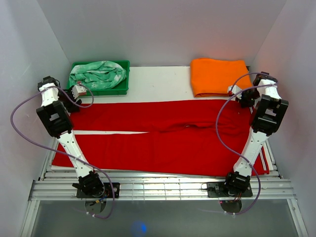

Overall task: Fold and stack the trousers
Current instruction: Fold the trousers

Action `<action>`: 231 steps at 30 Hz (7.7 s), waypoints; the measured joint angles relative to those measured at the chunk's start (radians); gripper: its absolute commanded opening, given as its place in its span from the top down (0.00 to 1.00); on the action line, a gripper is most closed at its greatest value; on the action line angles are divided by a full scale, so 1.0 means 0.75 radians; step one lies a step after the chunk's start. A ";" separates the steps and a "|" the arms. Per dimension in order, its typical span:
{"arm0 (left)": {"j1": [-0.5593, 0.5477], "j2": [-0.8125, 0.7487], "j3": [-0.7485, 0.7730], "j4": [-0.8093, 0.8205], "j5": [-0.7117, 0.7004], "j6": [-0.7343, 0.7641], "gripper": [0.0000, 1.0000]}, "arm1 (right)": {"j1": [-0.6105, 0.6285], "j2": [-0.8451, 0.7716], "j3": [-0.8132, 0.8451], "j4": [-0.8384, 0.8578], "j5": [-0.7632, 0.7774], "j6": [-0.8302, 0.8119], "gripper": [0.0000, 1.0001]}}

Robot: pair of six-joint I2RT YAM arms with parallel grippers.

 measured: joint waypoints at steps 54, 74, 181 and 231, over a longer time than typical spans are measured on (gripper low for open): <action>0.121 -0.651 -0.737 1.469 0.408 -1.345 1.00 | -0.290 -0.817 -0.710 0.751 -0.604 0.907 0.92; 0.343 -1.004 -1.242 1.569 0.467 -1.288 1.00 | -0.387 -1.243 -1.140 0.725 -0.775 0.383 0.92; 0.017 -1.001 -0.727 0.274 0.072 -0.884 0.14 | 0.200 -1.021 -0.860 0.045 -0.155 0.720 0.20; 0.064 -0.710 -0.725 -0.165 0.034 0.421 0.20 | 0.802 -1.055 -1.310 0.302 0.148 0.839 0.92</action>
